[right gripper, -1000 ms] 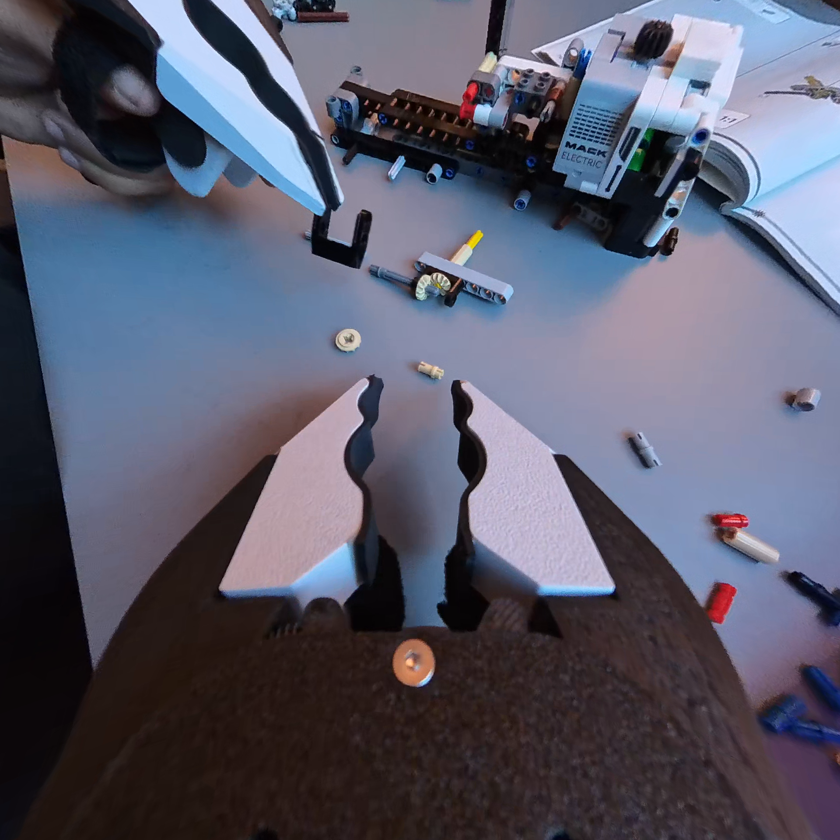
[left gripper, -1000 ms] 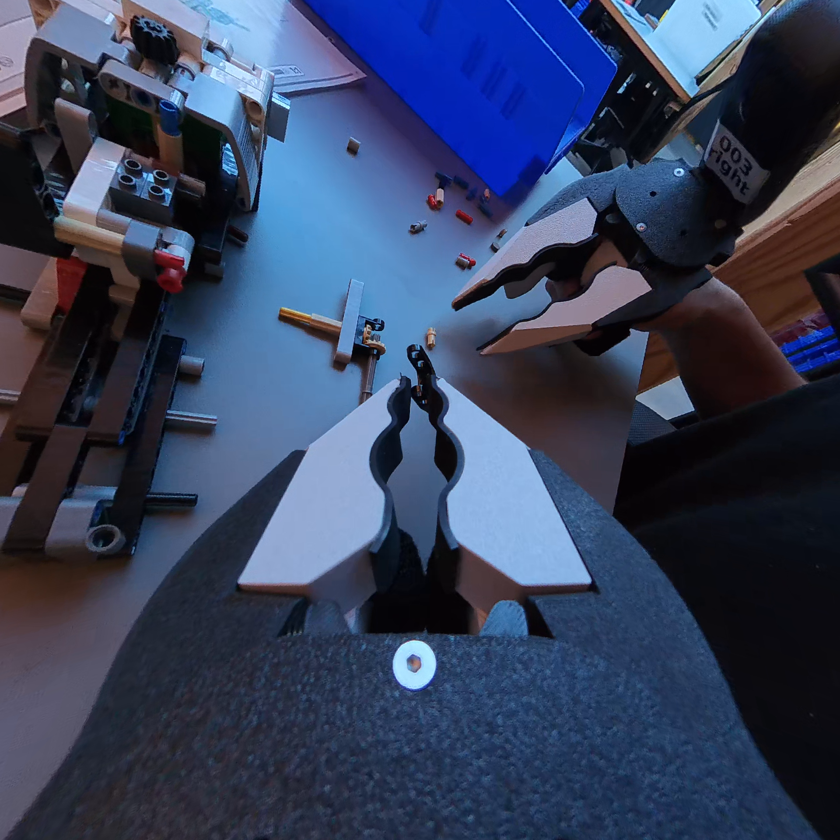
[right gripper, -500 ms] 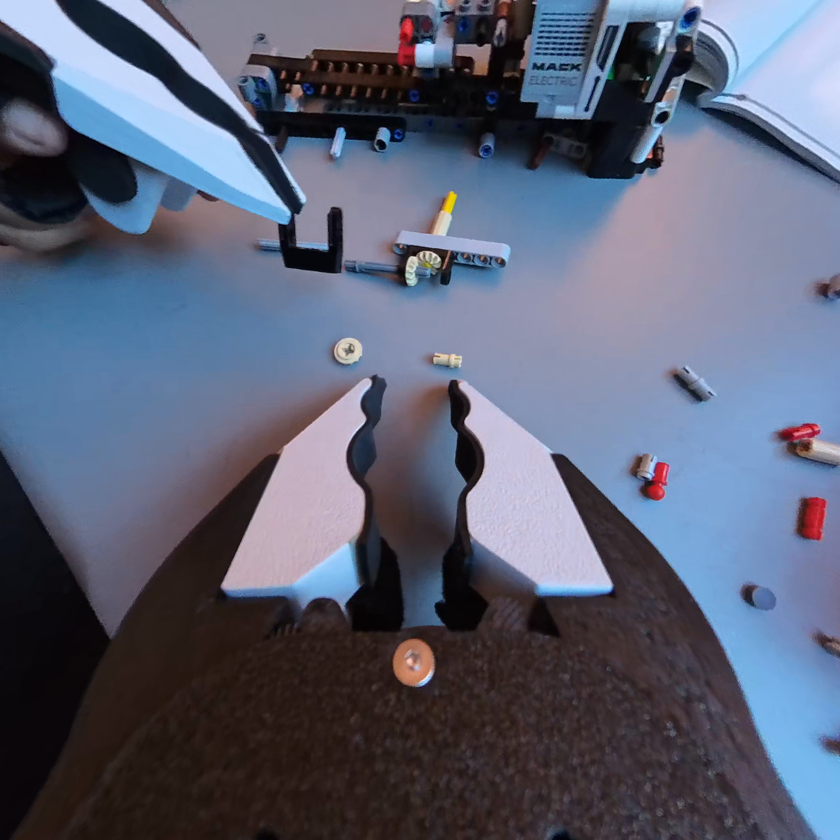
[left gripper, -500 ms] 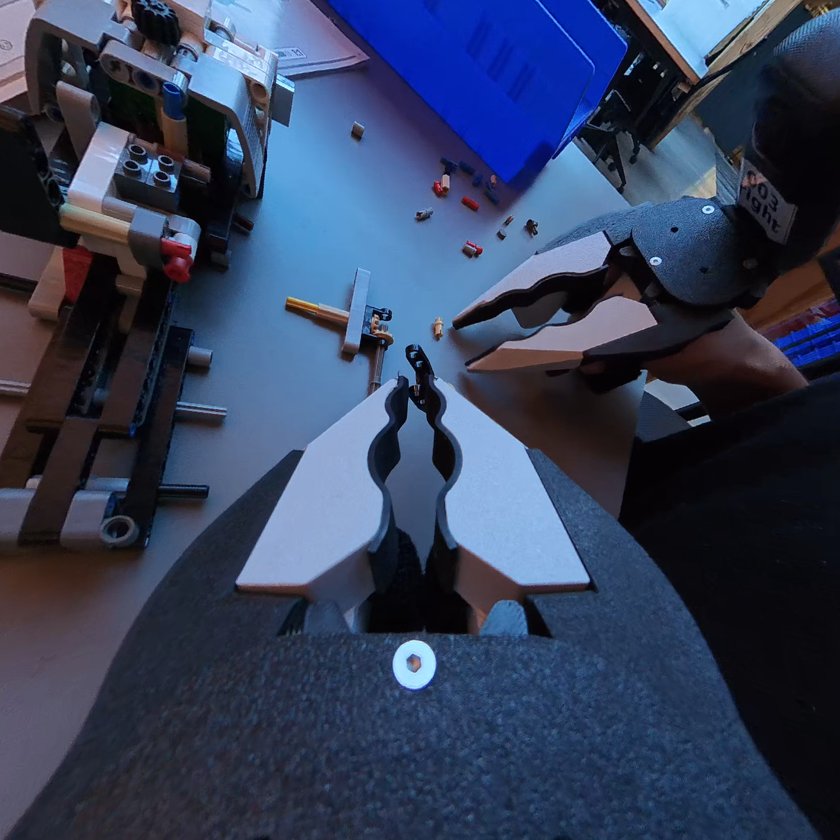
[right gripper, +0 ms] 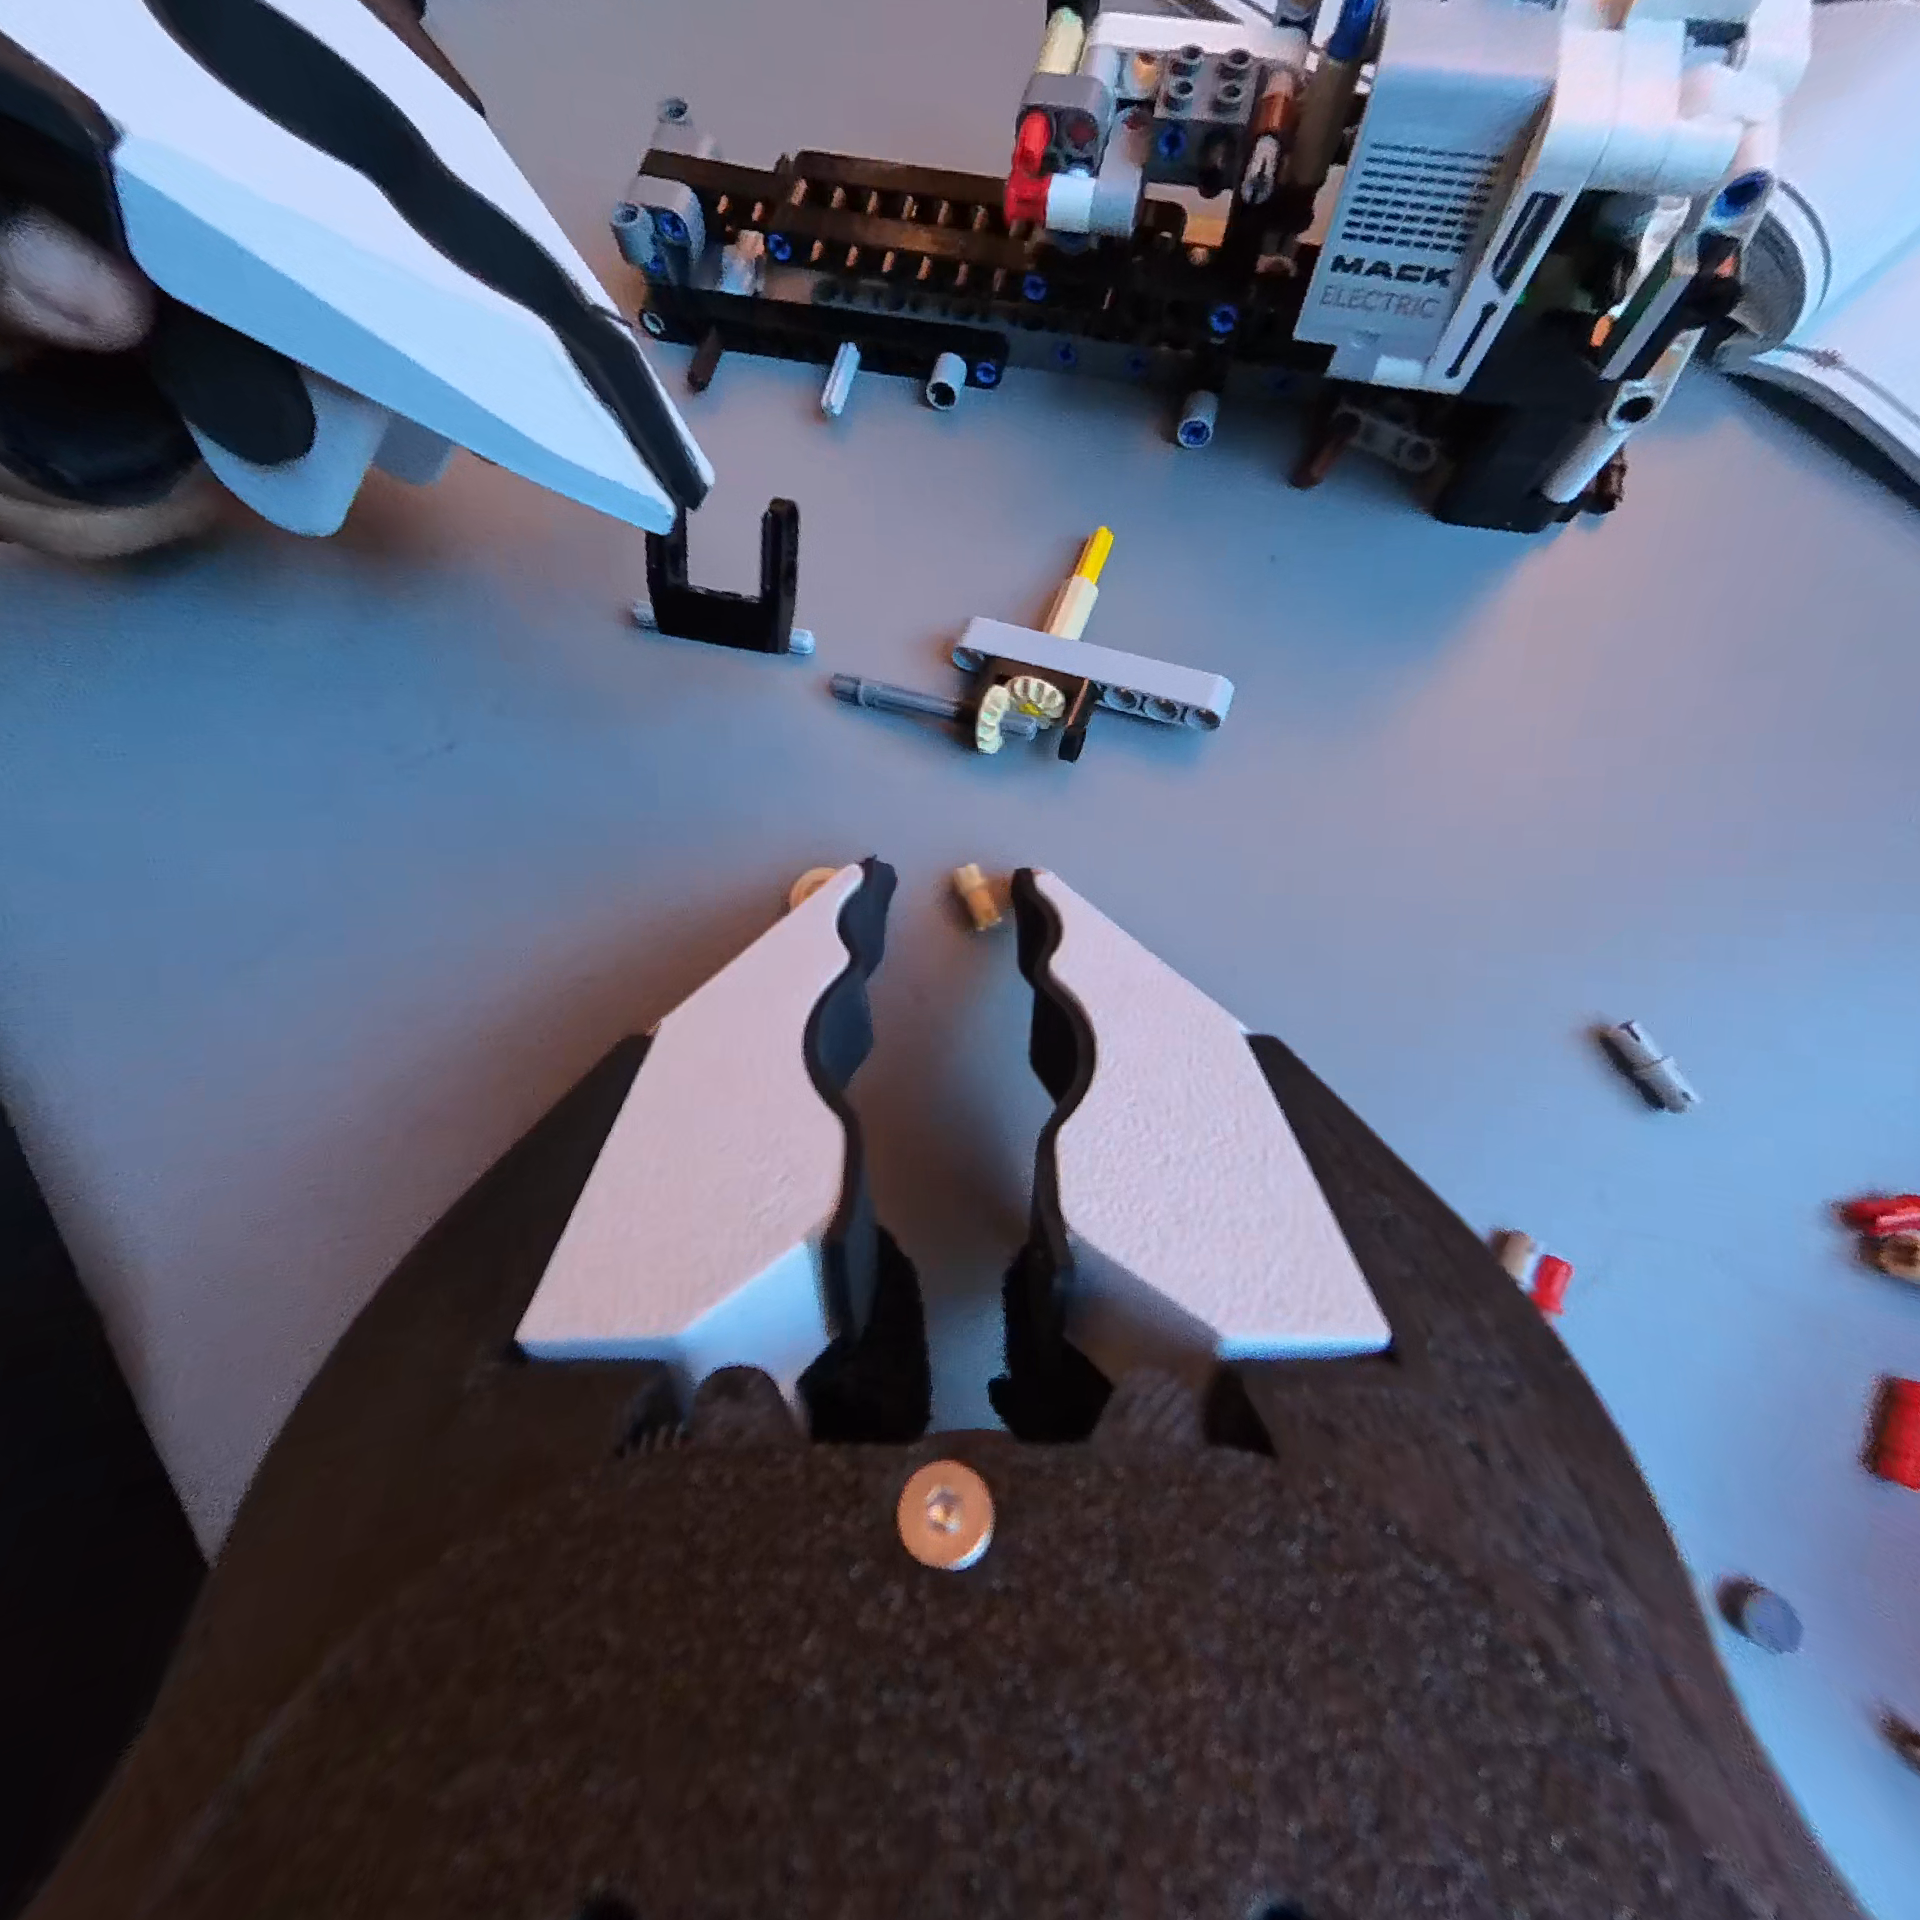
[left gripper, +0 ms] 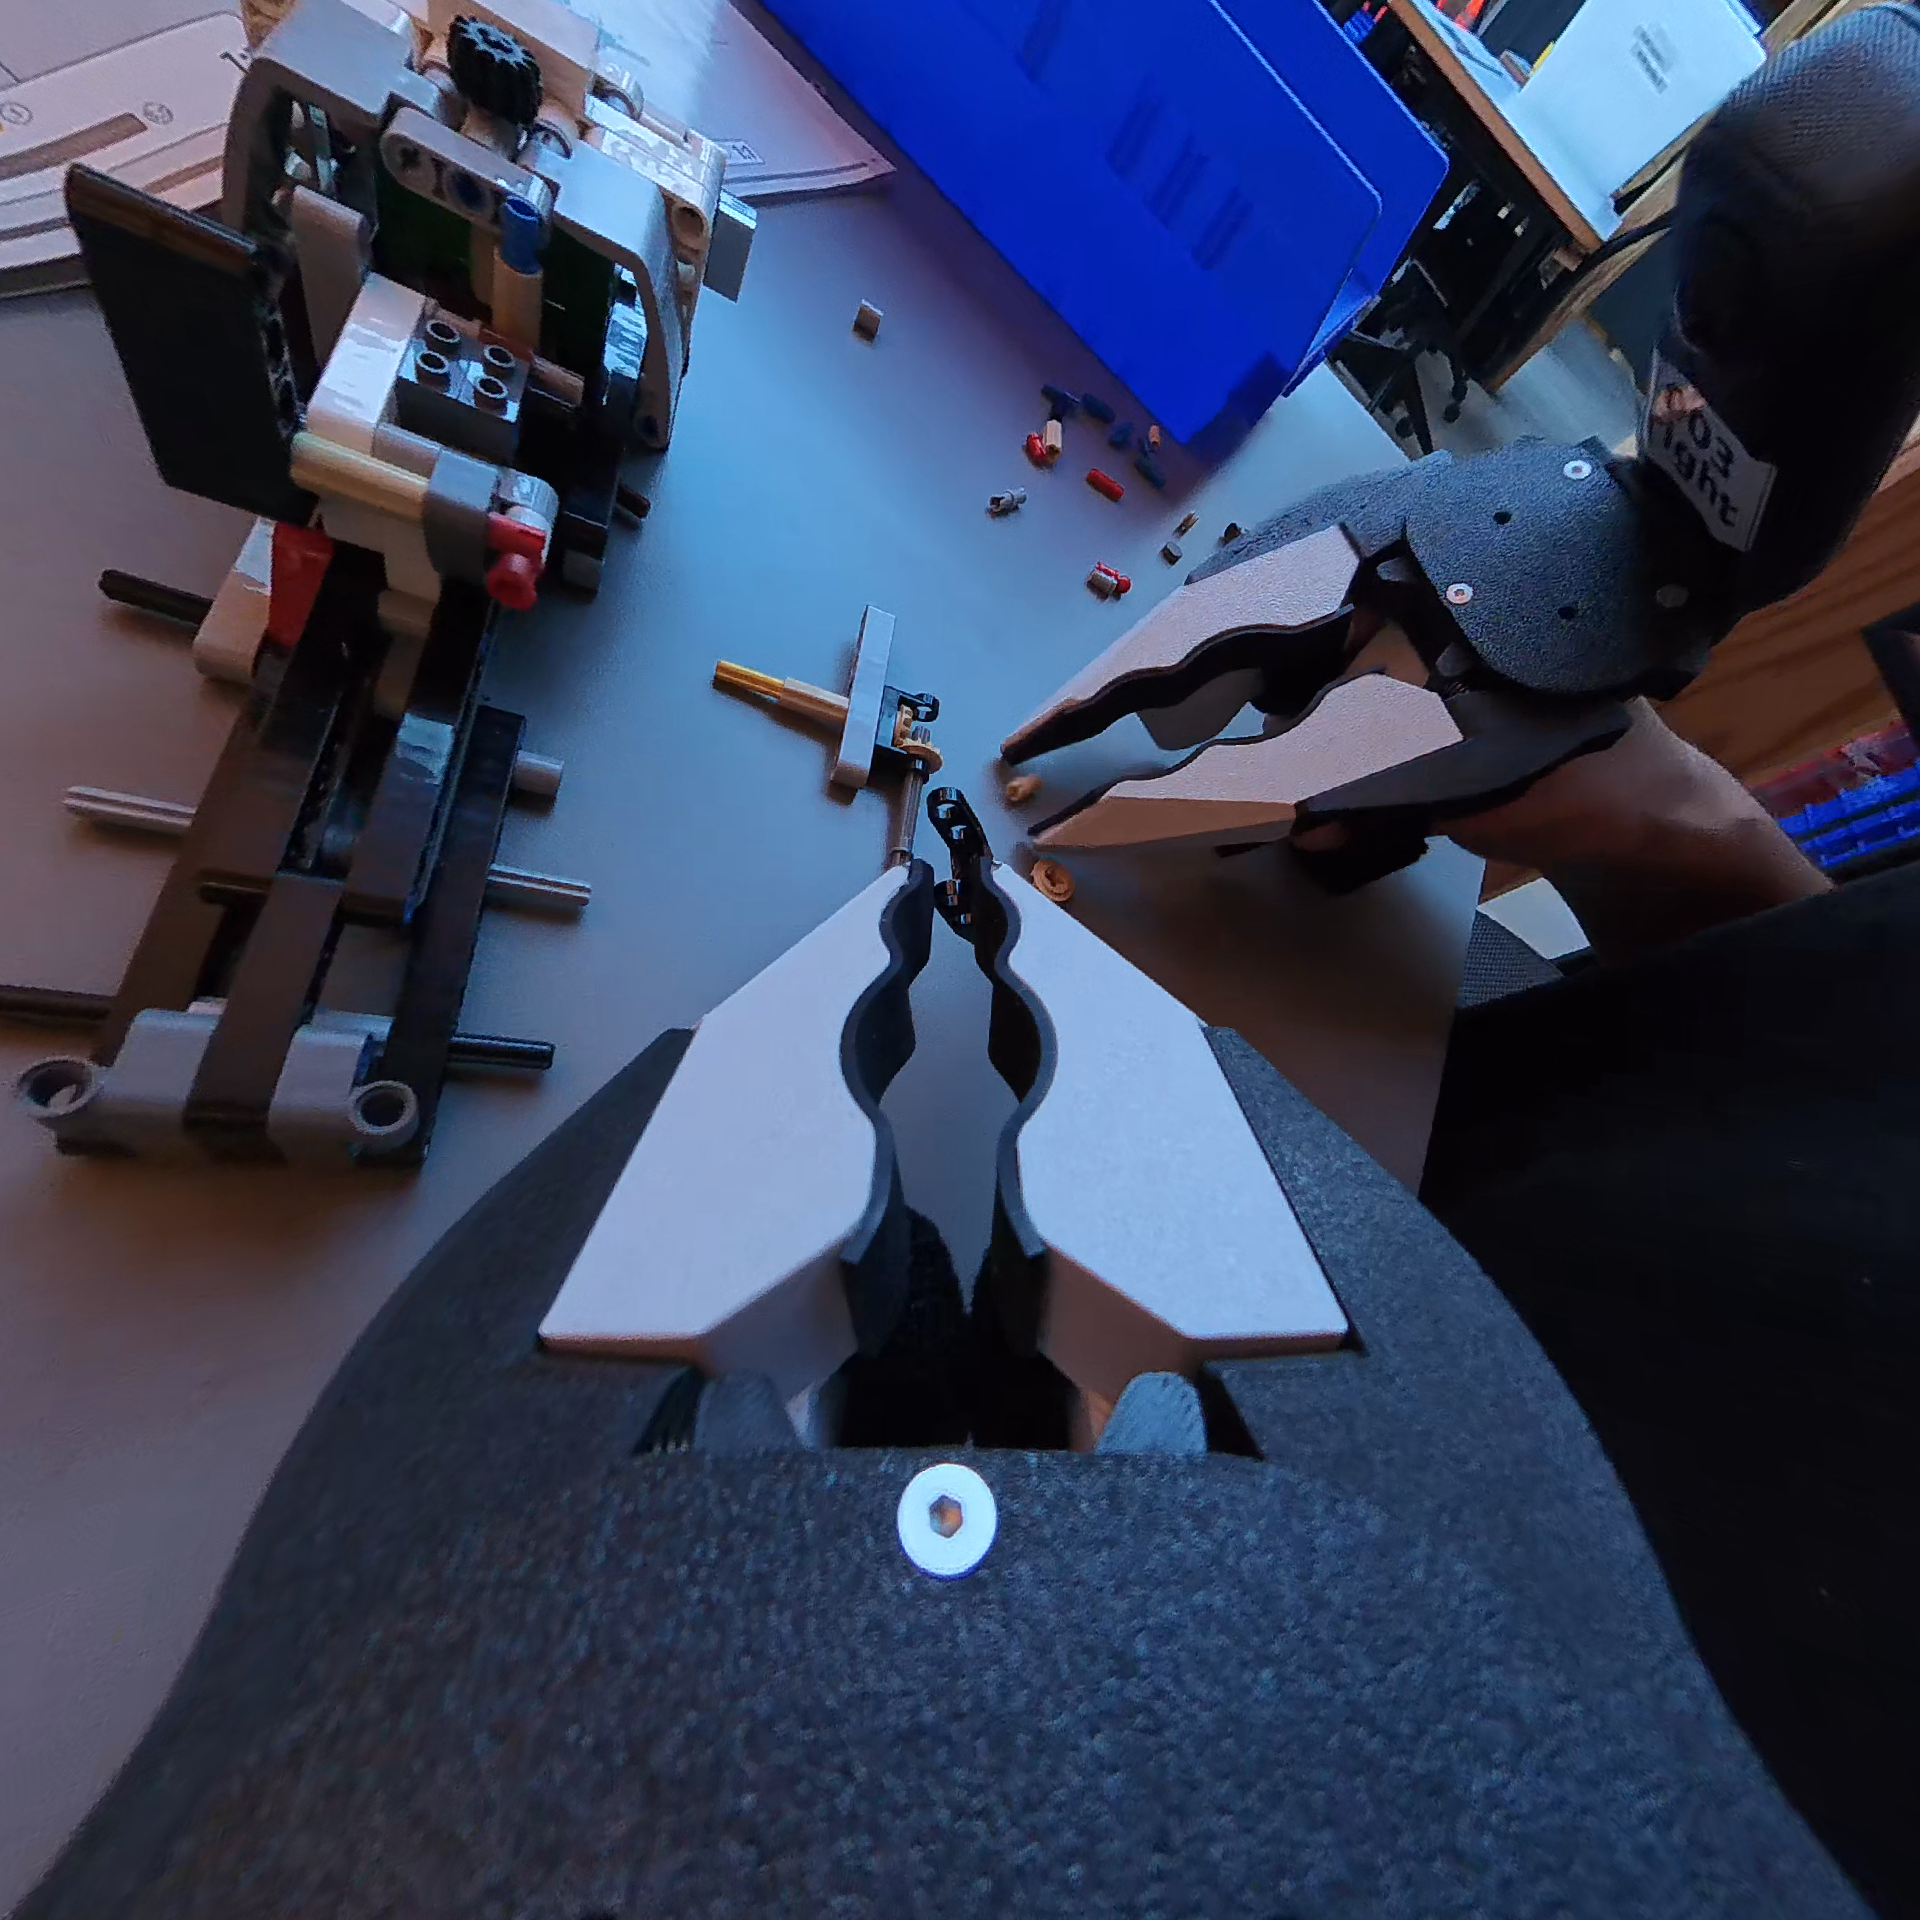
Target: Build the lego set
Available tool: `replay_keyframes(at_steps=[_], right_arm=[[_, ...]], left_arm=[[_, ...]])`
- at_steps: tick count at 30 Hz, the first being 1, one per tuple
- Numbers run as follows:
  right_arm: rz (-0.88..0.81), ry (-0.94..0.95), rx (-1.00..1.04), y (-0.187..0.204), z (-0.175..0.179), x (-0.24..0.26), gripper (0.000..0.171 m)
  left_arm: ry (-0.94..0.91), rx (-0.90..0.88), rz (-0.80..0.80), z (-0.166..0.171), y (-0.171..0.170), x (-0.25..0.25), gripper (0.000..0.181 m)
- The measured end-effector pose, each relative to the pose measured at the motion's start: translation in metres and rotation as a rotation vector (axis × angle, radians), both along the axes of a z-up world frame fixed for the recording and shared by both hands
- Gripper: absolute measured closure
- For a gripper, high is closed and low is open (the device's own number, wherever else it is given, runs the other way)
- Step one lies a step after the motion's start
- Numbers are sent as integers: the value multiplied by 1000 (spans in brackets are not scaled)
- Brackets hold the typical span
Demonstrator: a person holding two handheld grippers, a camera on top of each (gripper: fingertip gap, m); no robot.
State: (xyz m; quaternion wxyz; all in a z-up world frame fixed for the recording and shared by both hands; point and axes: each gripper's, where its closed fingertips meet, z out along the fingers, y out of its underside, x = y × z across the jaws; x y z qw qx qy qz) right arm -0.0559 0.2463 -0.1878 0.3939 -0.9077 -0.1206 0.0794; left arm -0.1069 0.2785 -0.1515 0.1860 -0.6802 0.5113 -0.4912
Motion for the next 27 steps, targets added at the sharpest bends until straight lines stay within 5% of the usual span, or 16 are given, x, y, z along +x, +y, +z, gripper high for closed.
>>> replay_keyframes(at_steps=[18,23,27], right_arm=[[181,-103,50,-4,3,5,167],[457,-406,439,4,77,-4,168],[638,-524,451,1,98,-14,168]], left_arm=[[-21,-80,-56,6,-16,3,177],[-163,-257,-103,39,-16,6,177],[-316,-339,-215,72,-24,-1,177]])
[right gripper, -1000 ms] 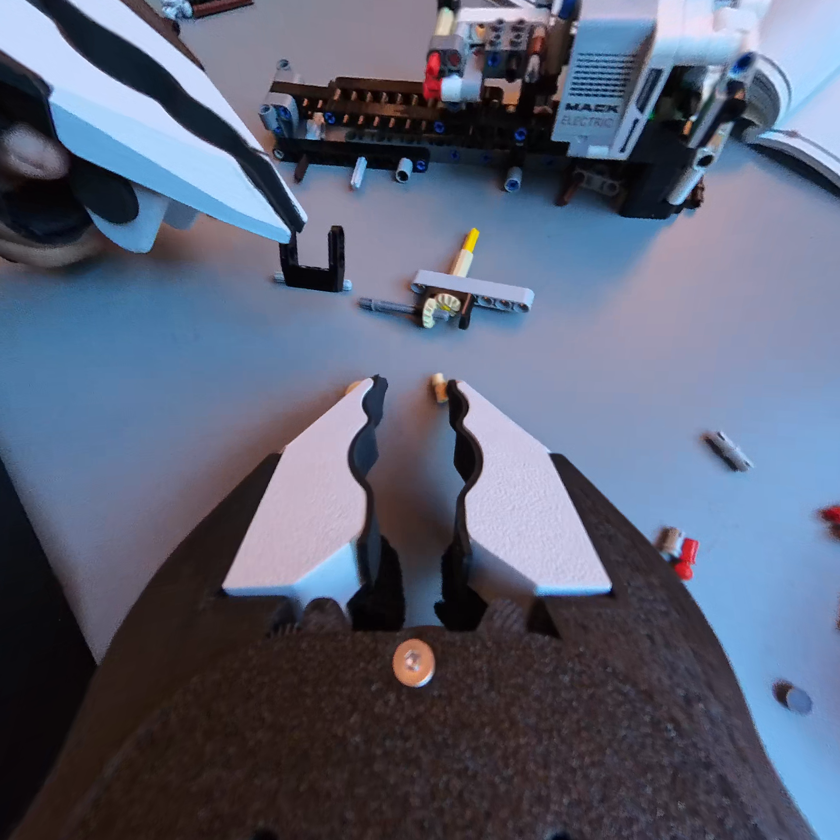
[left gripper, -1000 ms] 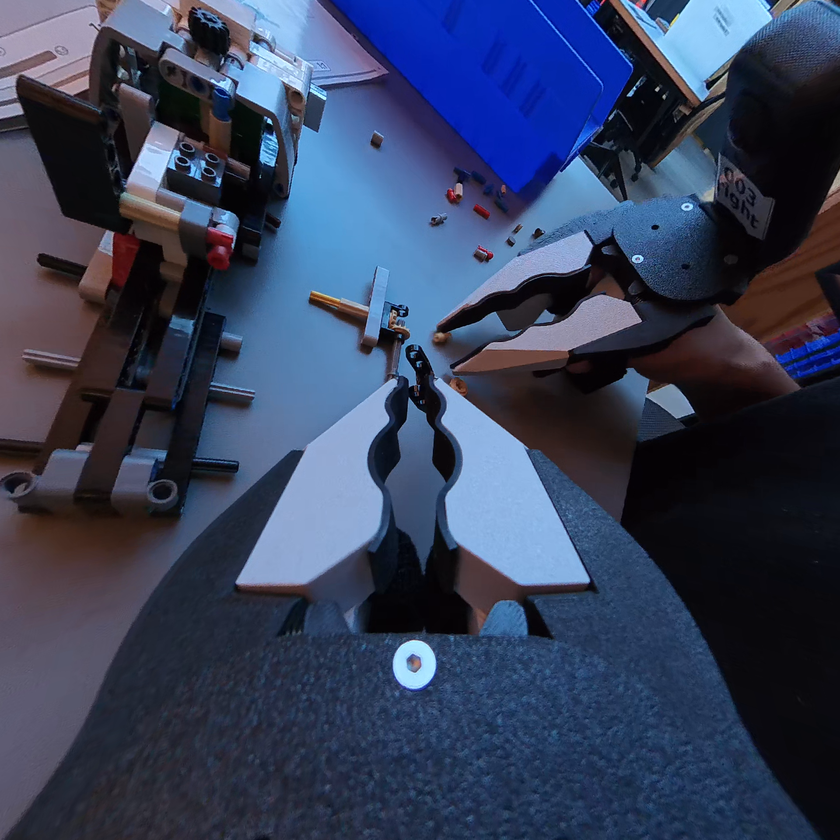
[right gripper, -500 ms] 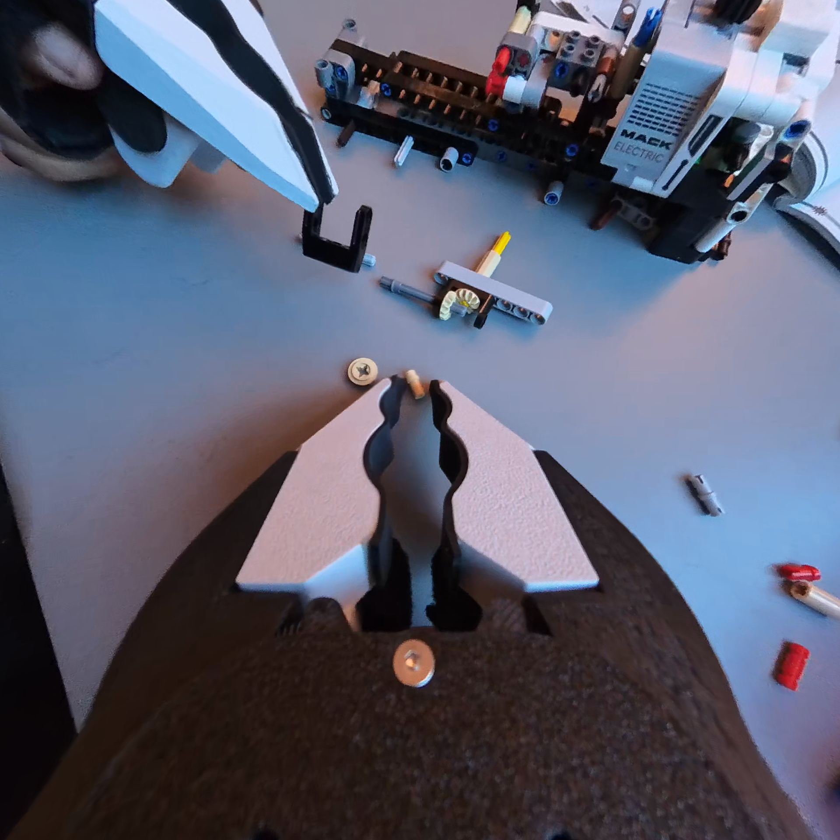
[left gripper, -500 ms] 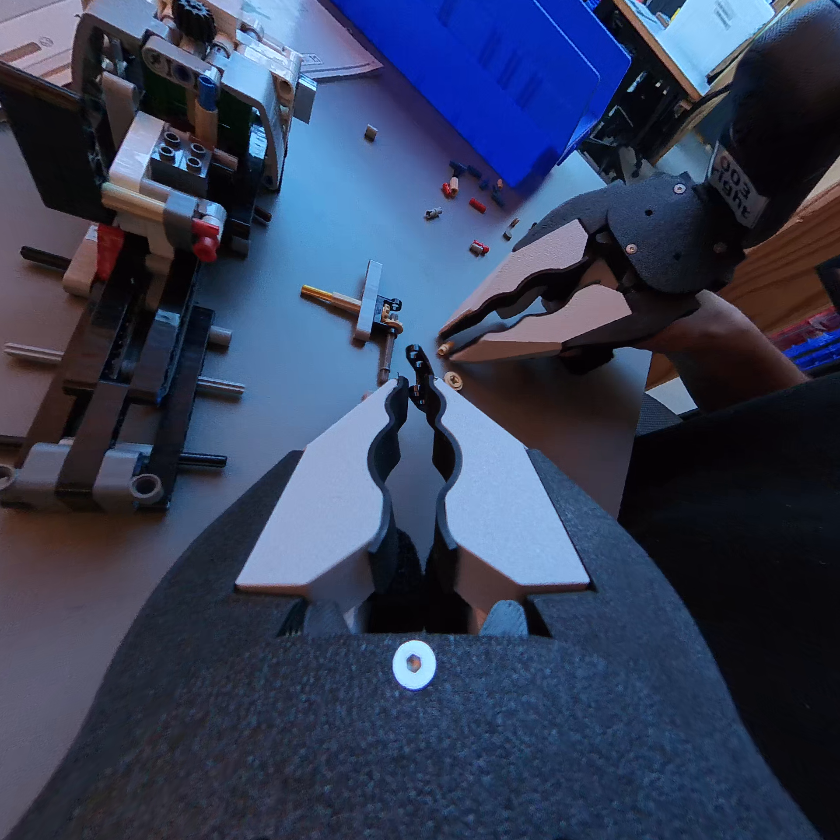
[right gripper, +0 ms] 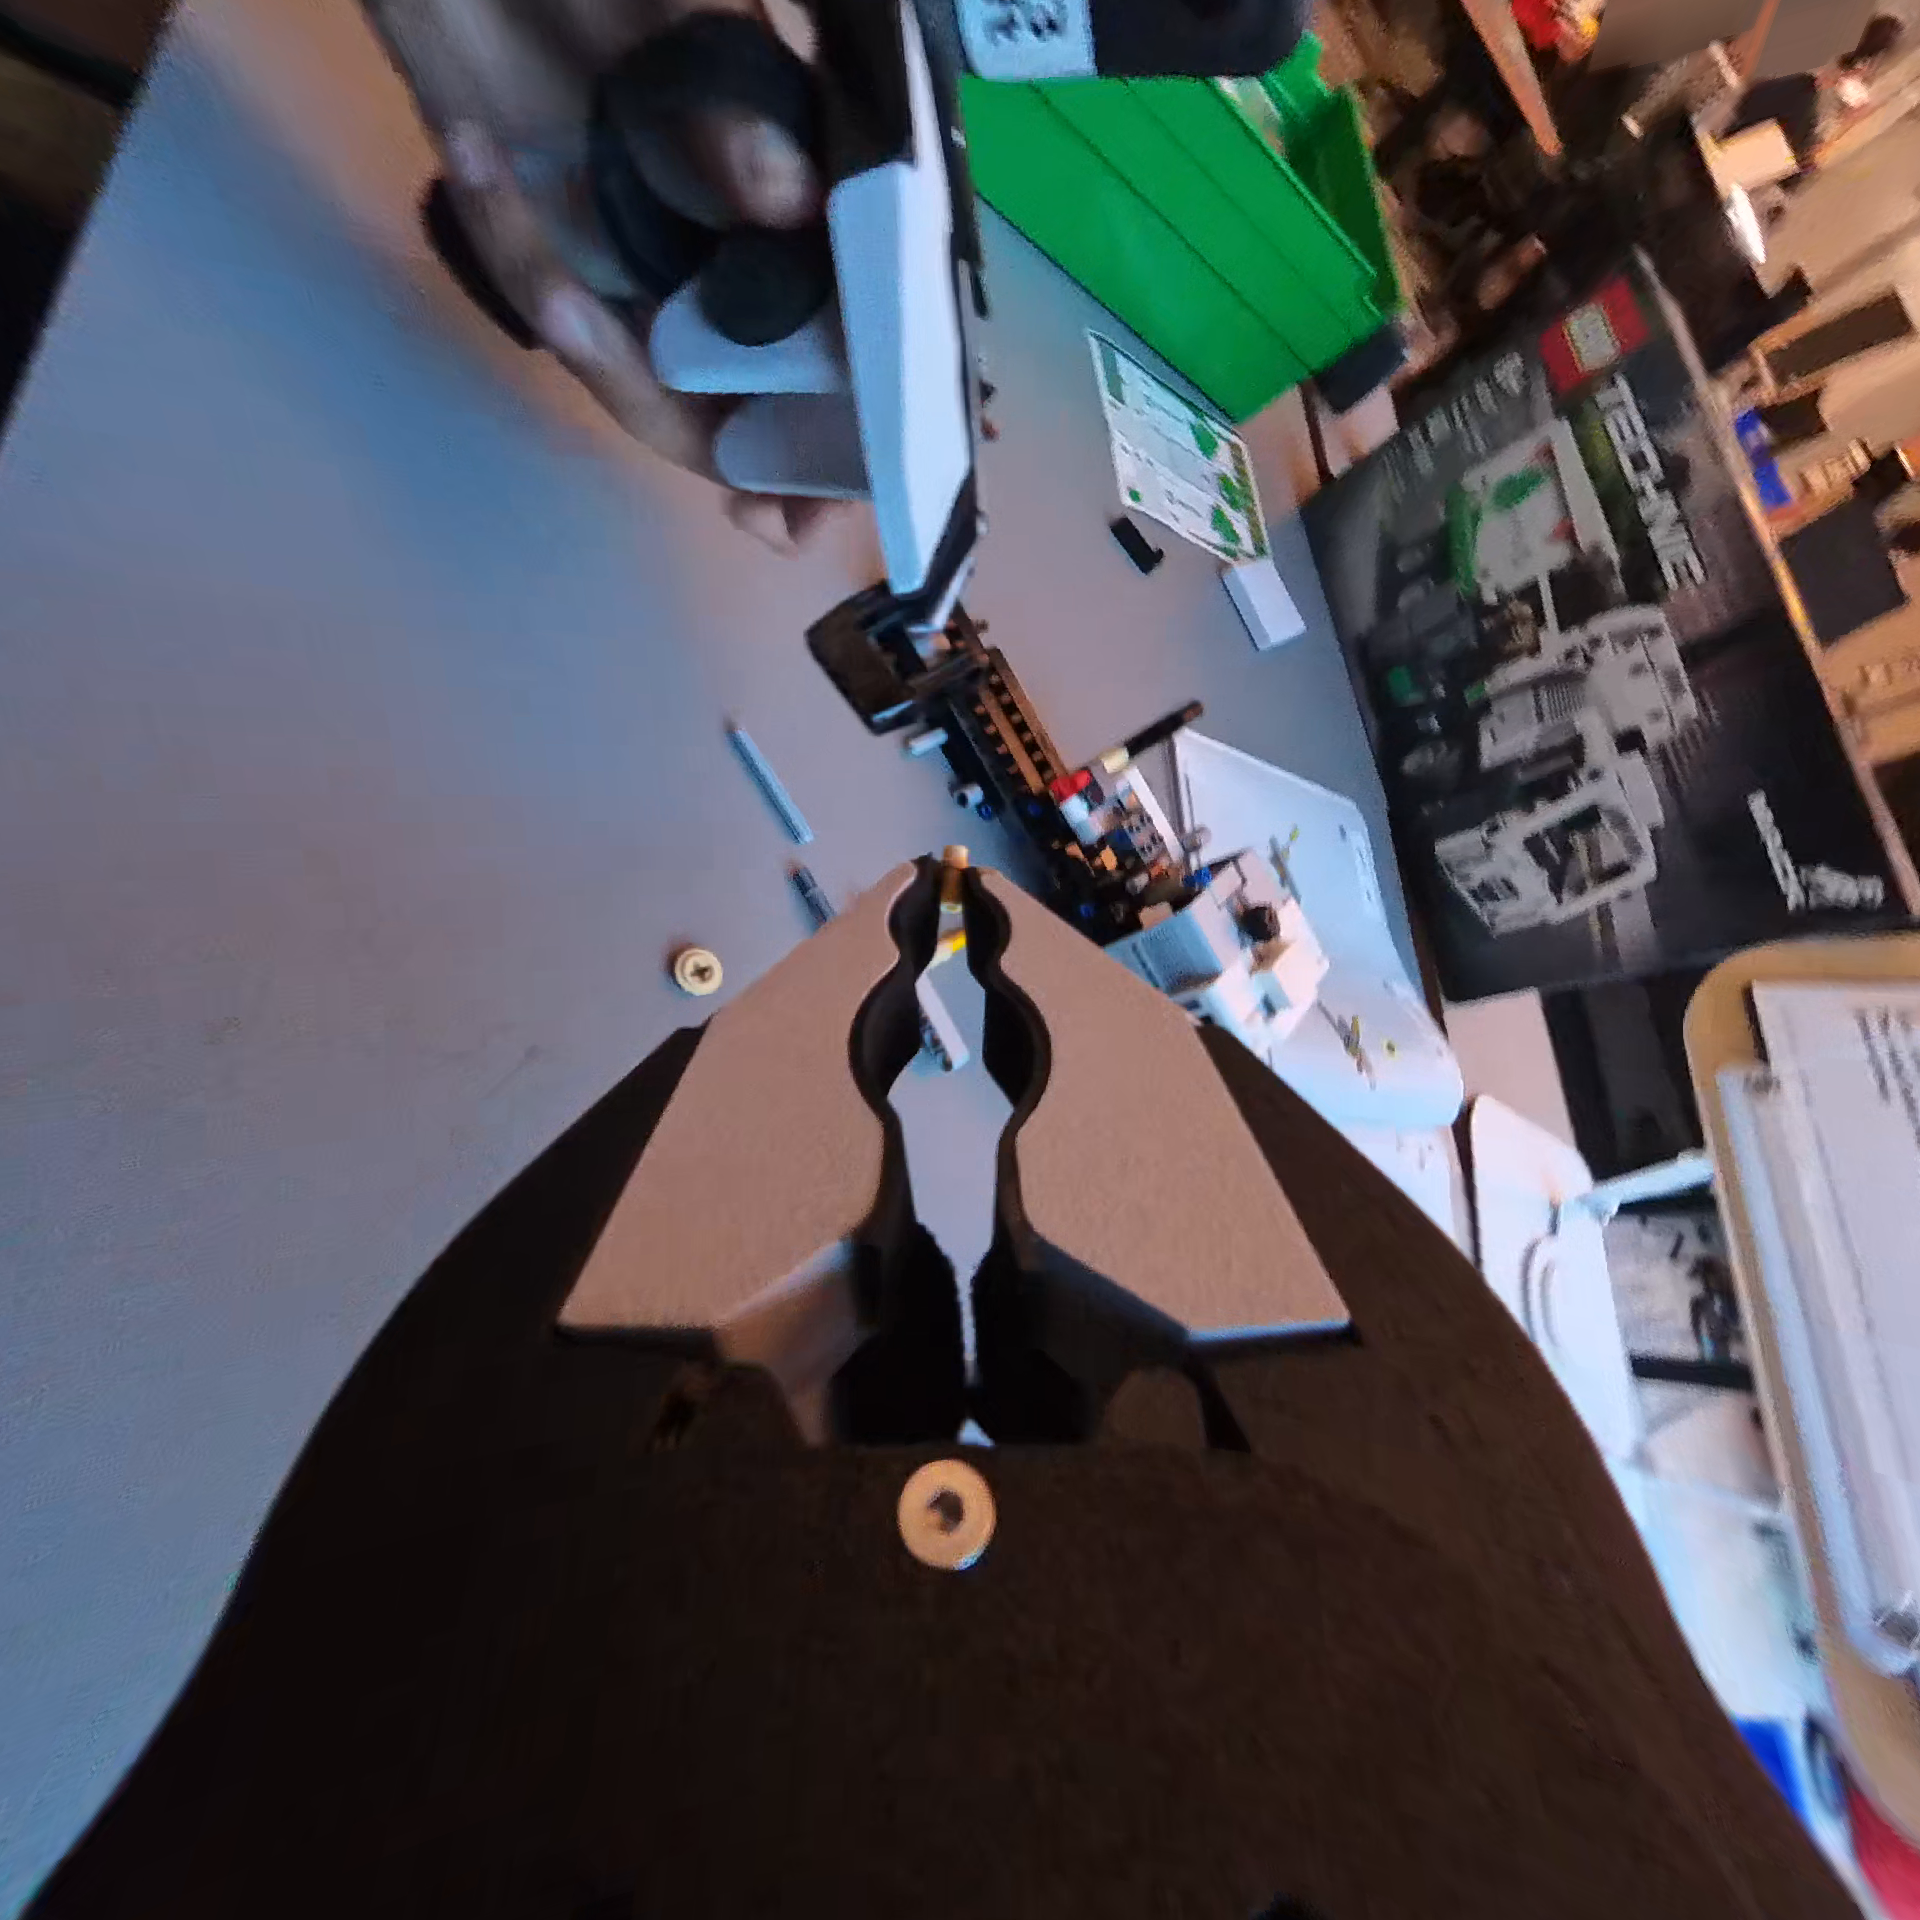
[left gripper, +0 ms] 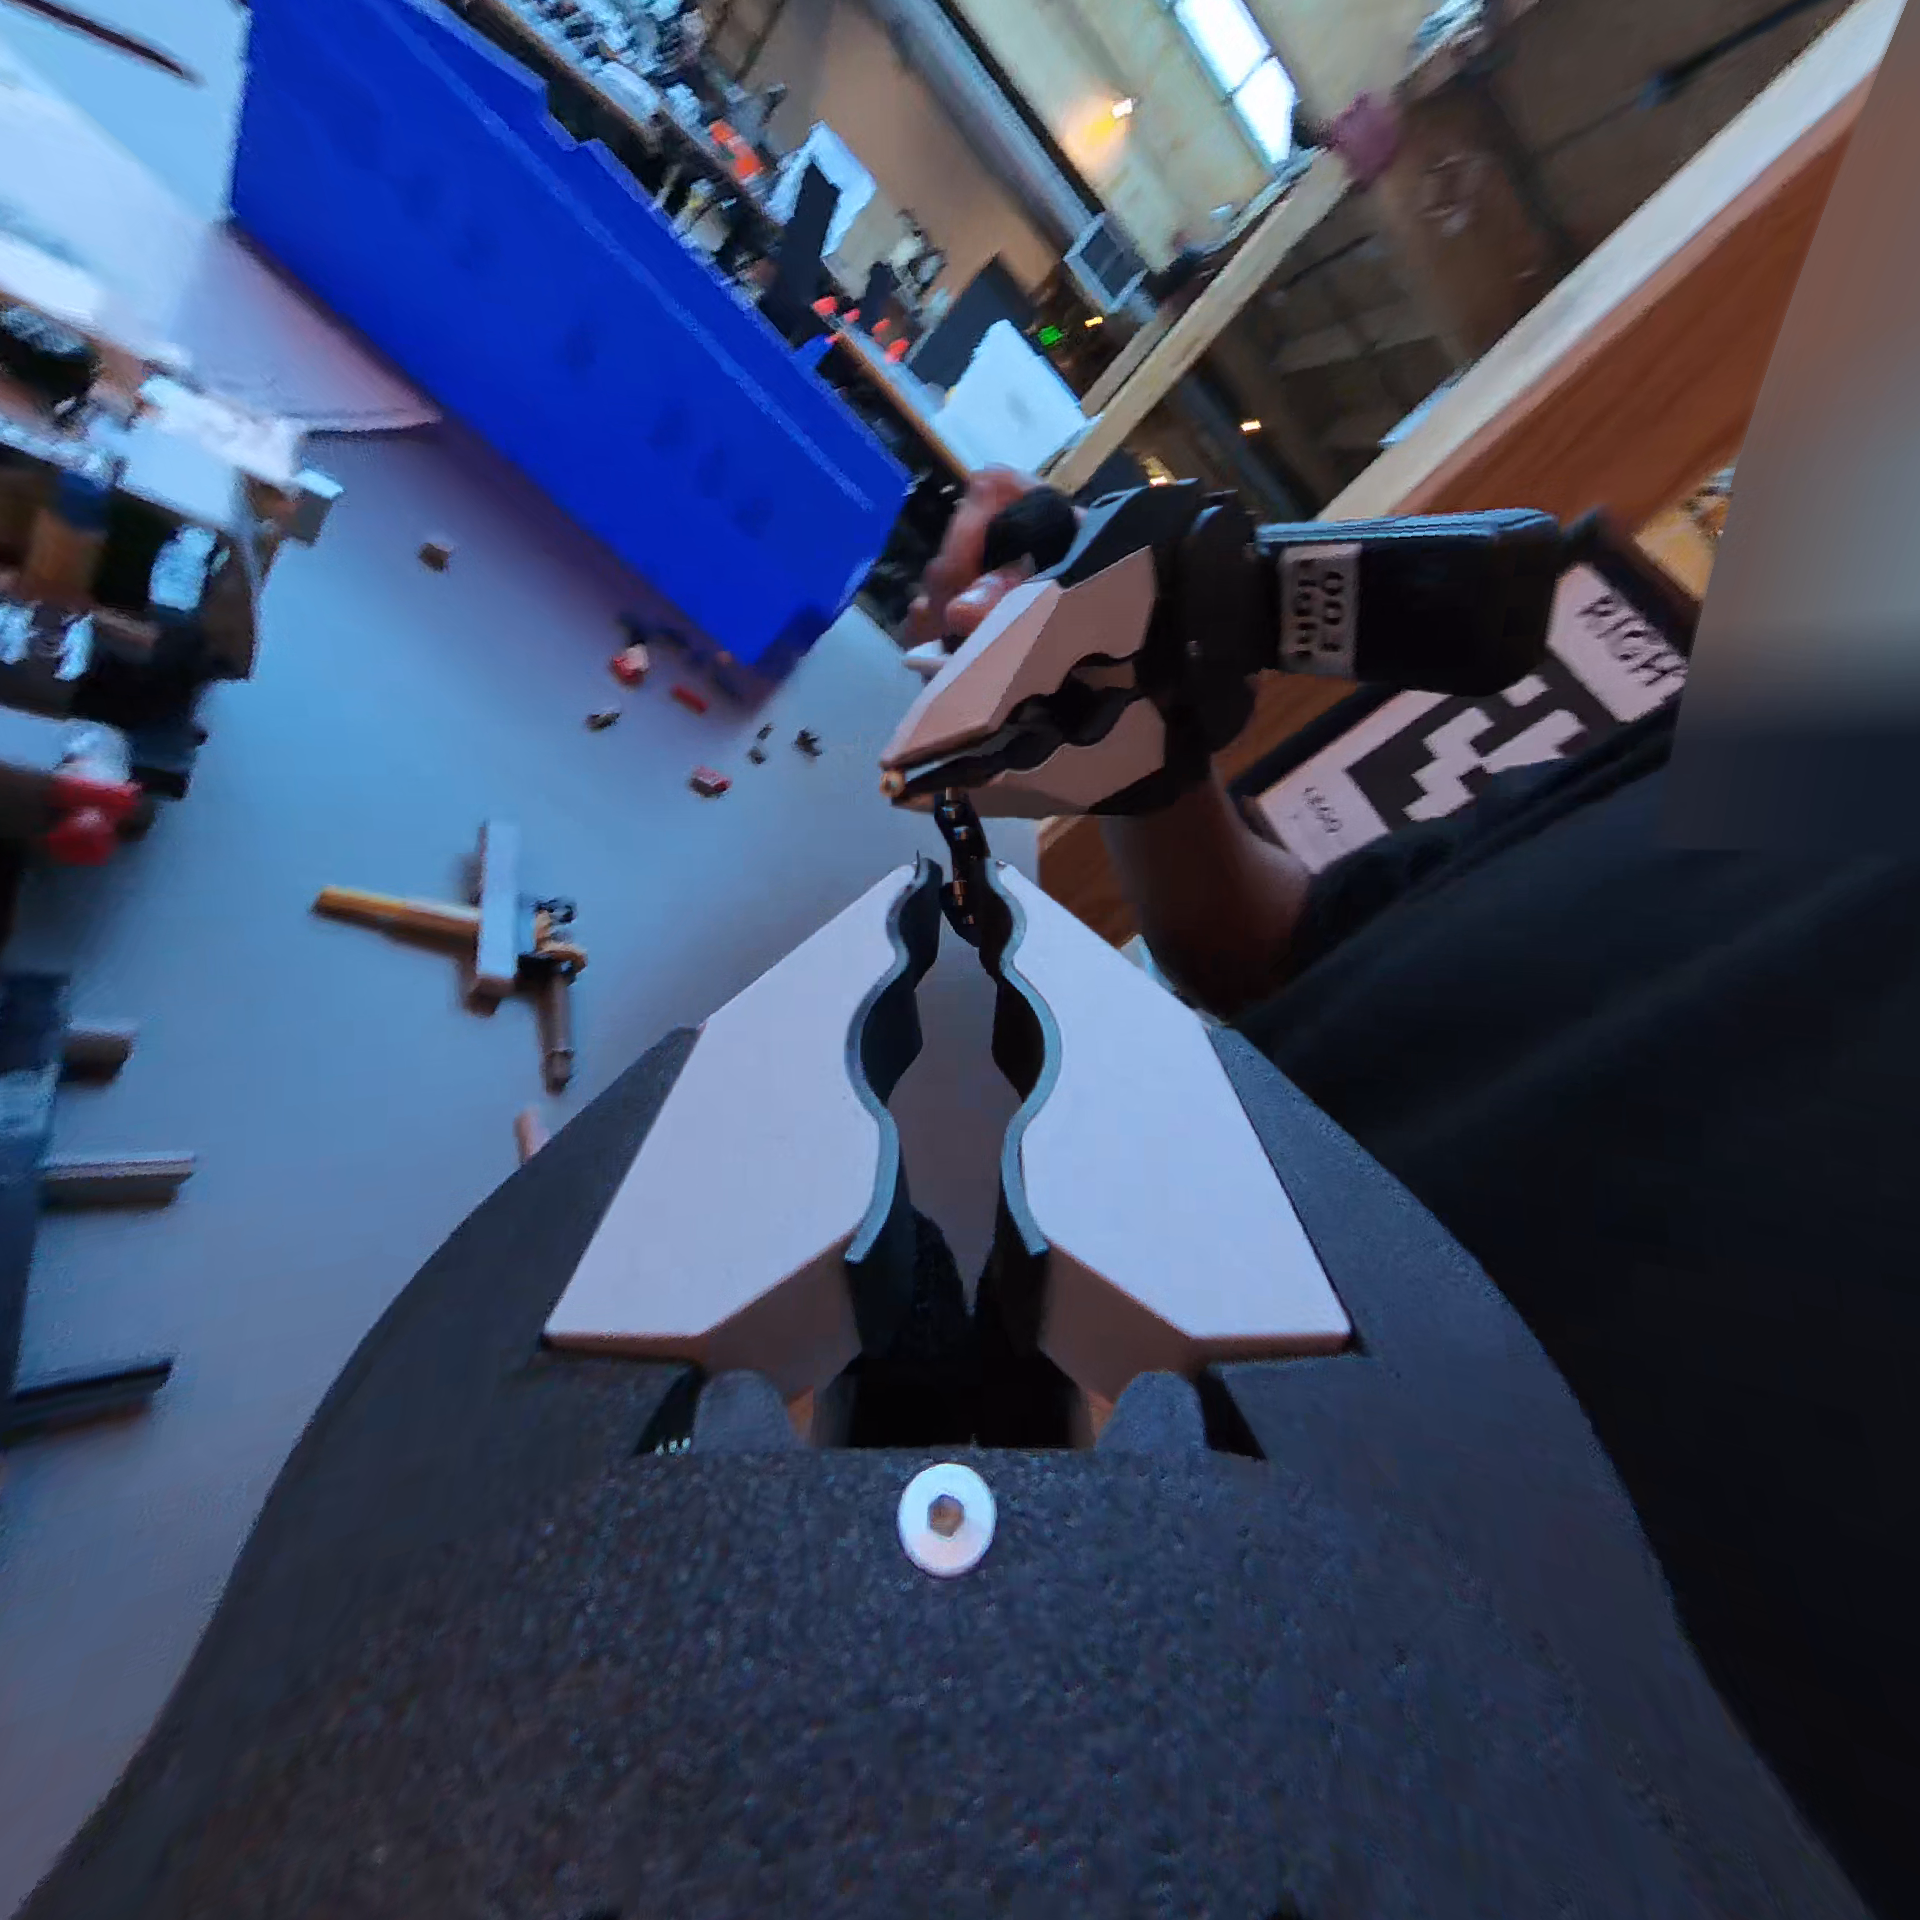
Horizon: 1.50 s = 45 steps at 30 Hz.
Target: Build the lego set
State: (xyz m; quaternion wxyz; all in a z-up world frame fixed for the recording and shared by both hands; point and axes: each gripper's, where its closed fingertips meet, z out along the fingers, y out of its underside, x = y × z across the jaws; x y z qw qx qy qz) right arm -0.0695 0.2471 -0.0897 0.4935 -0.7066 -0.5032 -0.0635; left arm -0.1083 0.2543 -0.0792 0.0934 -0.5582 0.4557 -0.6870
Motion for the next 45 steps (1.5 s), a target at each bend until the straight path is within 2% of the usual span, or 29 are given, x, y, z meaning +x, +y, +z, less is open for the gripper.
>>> replay_keyframes(at_steps=[3,9,26,29,32,35,38,41,45], right_arm=[[107,-51,32,-5,12,-12,168],[205,-168,81,-14,26,-21,168],[275,-254,-21,-28,-8,-34,168],[226,-228,-63,-28,-21,-25,167],[116,-133,-178,-33,-52,-2,168],[35,-21,-181,-37,-68,10,168],[-53,60,-162,-39,-65,16,168],[-148,127,-125,-41,-57,23,168],[-256,199,-91,-44,-53,35,168]], left_arm=[[-49,-20,-54,13,-8,-4,178],[-30,27,-51,10,-16,-3,178],[69,18,-77,-7,-24,-4,180],[104,76,-67,-19,-23,-4,181],[182,257,-50,-49,-22,-8,181],[223,405,-61,-72,-28,-12,181],[224,472,-42,-74,-30,-14,181],[241,576,67,-70,-17,-20,181],[266,717,122,-68,-16,-36,162]])
